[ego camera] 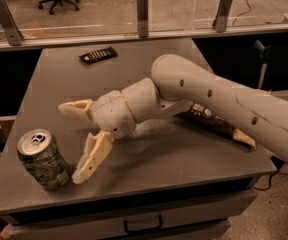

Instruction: Pick green can

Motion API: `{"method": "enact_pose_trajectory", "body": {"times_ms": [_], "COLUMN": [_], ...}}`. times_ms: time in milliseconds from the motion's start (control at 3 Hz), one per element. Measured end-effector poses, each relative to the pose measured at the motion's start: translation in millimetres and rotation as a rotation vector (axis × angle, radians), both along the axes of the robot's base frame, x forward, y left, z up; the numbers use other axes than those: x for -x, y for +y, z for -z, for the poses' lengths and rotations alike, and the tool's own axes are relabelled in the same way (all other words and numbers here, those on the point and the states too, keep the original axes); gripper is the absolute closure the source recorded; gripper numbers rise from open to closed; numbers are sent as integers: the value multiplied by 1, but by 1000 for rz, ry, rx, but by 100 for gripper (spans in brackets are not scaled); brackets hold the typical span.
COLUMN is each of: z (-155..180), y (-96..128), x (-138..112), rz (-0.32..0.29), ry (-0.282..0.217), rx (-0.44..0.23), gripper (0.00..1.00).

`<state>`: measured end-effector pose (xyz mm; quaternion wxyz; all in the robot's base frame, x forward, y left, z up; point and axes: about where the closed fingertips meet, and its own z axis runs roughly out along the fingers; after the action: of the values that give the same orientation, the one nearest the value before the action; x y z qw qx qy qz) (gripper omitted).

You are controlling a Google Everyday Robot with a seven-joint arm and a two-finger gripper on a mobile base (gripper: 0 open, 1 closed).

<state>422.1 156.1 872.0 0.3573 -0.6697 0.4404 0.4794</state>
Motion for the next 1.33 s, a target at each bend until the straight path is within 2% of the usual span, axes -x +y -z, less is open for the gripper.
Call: {"method": "enact_pose_trajectory", "body": {"times_ms": [333,667,1000,1333], "z": [1,5,2,-17], "y": [22,30,31,21], "x": [19,29,30,8], "rz": [-44,-55,-49,-10], "ry": [68,117,135,91], "rx": [-56,-79,-86,-110], "gripper": [18,42,65,88]}}
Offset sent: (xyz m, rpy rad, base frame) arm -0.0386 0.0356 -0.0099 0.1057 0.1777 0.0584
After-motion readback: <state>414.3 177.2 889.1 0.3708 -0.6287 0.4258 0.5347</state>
